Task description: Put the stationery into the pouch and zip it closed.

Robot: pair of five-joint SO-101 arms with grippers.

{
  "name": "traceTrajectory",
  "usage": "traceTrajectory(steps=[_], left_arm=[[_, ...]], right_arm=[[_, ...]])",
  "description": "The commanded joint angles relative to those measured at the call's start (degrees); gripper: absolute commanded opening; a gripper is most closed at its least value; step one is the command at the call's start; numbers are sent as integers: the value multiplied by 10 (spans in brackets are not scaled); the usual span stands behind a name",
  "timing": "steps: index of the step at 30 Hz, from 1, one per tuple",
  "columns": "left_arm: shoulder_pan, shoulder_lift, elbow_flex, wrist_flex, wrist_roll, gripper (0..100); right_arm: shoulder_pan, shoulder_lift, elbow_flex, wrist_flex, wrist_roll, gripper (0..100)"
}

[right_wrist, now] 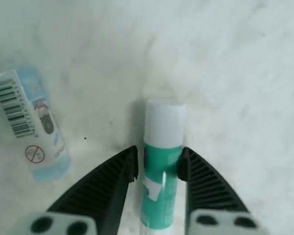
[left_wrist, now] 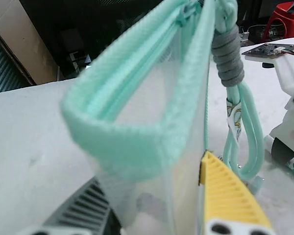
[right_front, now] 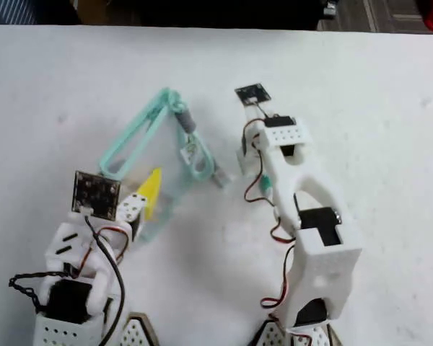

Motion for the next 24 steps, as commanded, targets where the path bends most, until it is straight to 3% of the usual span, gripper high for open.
traceTrajectory(steps=[1,15,24], left_arm=[[0,-7,-5,-18,6,230],[0,-7,-6,-18,6,230],[1,-7,-5,-18,6,230]], right_arm=[[-7,-6,-25,-12,9,41],[-2,-22,-25,14,8,16],[-6,-183,-20,102,4,16]])
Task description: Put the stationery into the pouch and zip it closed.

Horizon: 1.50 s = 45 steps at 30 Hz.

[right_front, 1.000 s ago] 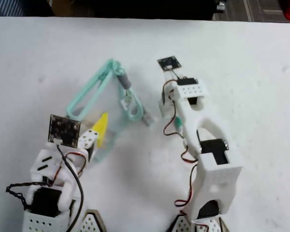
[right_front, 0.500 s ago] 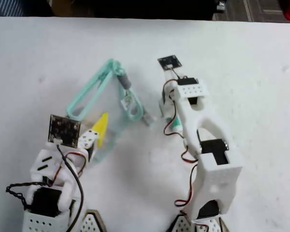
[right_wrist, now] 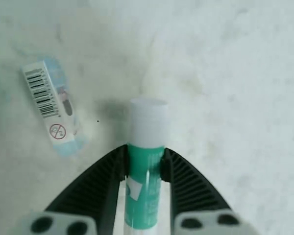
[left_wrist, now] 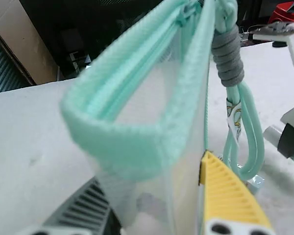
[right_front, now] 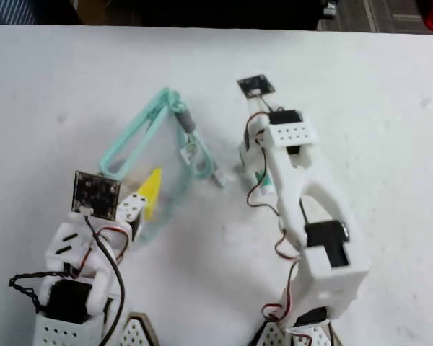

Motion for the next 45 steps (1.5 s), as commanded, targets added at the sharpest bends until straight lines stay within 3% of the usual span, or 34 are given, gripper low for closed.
traceTrajectory(steps=[1,6,20,27,32,45], left_arm=[[7,-7,-5,-18,6,230],[43,-7,-4,-13,3,232],[44,-7,-5,-13,2,242],[44,-7,-17,7,4,280],[44,-7,-18,8,4,282],[44,-7,-18,7,2,282]], right_arm=[[-7,-107,-20,36,4,16],[-24,-240,-21,56,6,16],[-124,-569,2,57,5,16],[-276,-650,58,-117,6,16],[-345,-653,91,-207,5,16],[-364,-553,190,-387,4,16]])
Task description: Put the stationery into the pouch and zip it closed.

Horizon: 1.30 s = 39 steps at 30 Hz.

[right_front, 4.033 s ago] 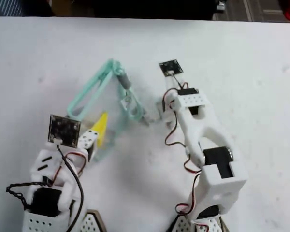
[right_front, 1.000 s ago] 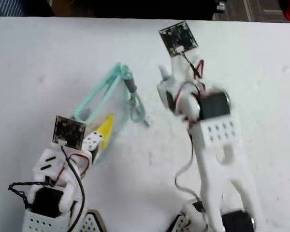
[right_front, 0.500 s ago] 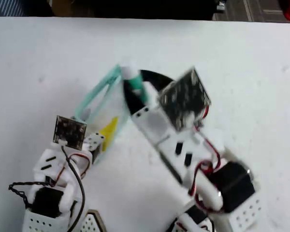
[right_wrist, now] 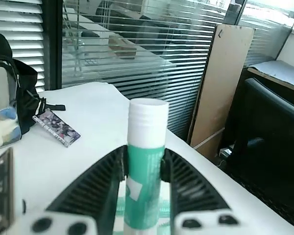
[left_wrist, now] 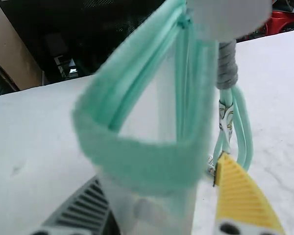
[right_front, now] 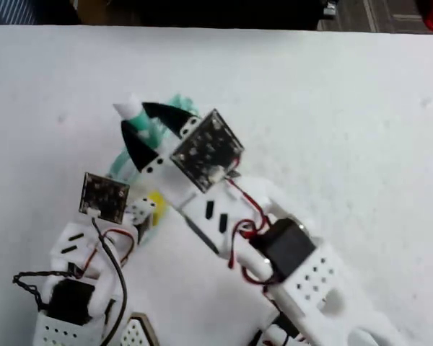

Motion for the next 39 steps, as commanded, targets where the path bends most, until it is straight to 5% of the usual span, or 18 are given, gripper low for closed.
traceTrajectory(steps=[1,12,23,29,33,39], left_arm=[[7,-7,-18,6,2,282],[1,-7,-18,4,2,281],[1,-7,-18,3,4,279],[1,-7,-16,3,4,279],[1,-7,-15,3,4,279],[1,-7,-15,3,4,279]], right_arm=[[-7,22,-5,-39,3,16],[-11,66,20,-53,3,16],[-8,-65,142,-50,4,24],[-8,-127,128,10,4,267],[-7,-131,84,64,7,264],[106,-130,26,84,4,216]])
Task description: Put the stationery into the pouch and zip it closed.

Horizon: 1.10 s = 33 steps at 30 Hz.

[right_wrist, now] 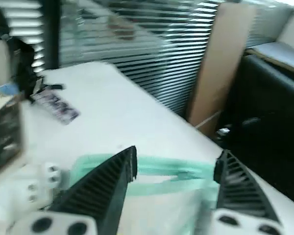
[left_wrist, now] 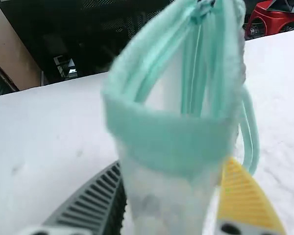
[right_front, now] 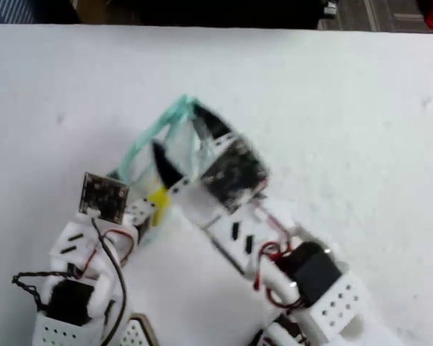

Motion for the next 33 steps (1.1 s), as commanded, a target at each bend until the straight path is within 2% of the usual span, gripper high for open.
traceTrajectory(steps=[1,7,12,19,23,27,33], left_arm=[[0,-7,-15,3,4,279],[-11,-7,-15,2,5,278],[-26,-7,-15,-5,6,278],[-55,-7,-15,-4,18,273],[-72,-7,-15,-6,42,212],[-73,-7,-15,-7,44,192],[-73,-7,-16,-6,46,189]], right_arm=[[79,-8,-35,5,4,215],[184,52,30,45,4,215],[233,130,59,72,4,215],[234,250,65,69,0,215],[228,340,64,49,-46,215],[225,412,62,31,-49,215],[162,474,56,20,-49,215]])
